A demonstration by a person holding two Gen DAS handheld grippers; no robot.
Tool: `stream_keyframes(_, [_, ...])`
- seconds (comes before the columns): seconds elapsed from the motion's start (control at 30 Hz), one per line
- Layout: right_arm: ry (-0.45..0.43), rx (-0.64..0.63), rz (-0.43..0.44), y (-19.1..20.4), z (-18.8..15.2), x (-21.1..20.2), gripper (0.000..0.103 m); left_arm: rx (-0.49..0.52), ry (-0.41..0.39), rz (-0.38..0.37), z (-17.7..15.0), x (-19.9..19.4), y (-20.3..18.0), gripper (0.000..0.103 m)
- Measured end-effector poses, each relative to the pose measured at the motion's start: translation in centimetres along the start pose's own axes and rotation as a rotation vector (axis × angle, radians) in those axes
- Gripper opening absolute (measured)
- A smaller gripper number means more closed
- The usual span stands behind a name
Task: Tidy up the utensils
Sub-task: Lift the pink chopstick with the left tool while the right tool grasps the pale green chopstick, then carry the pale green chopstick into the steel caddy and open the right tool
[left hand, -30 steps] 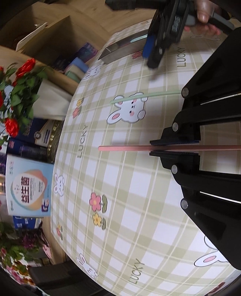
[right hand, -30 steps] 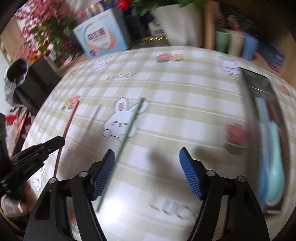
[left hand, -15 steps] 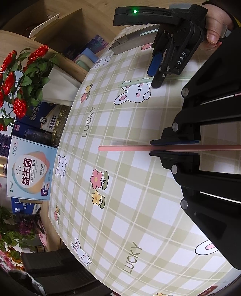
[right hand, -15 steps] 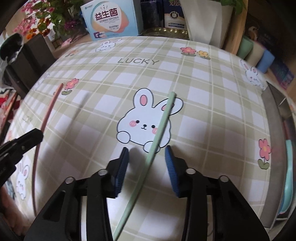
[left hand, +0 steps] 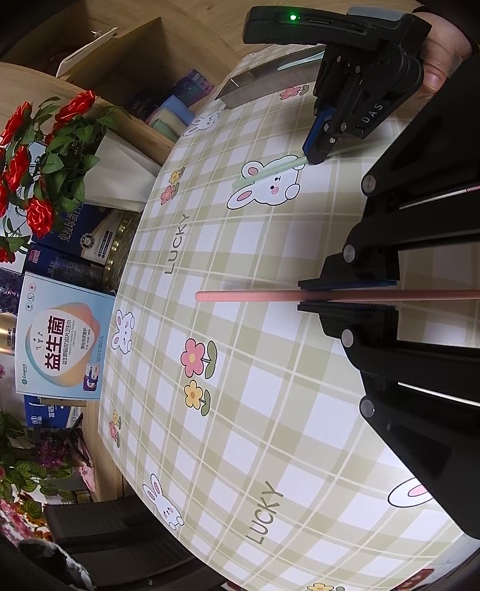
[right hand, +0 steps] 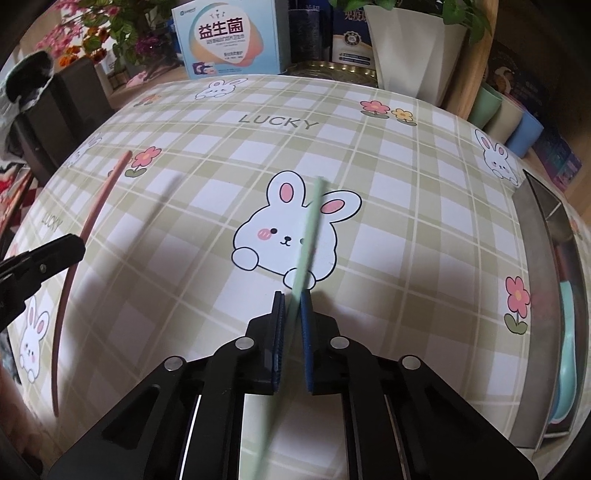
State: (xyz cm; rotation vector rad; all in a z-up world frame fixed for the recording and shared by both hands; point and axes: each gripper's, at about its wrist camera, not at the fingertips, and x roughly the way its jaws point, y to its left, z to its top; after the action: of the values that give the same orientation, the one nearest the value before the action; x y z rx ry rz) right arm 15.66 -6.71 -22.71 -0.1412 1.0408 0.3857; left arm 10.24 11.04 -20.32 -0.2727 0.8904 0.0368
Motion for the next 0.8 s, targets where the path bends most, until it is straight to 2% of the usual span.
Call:
stream_keyframes(0.57, [-0.089,0.167,0.109,-3.2,-0.8,-2.5,0.006,0.030,-0.001,0.012,0.1,-0.3,-1.1,0.006])
stream_keyframes(0.8, [-0.153,0.239,0.146,-6.3,-0.6,-5.0,0.006,0.052,0.007,-0.001,0.5,-0.4,-2.6,0.006])
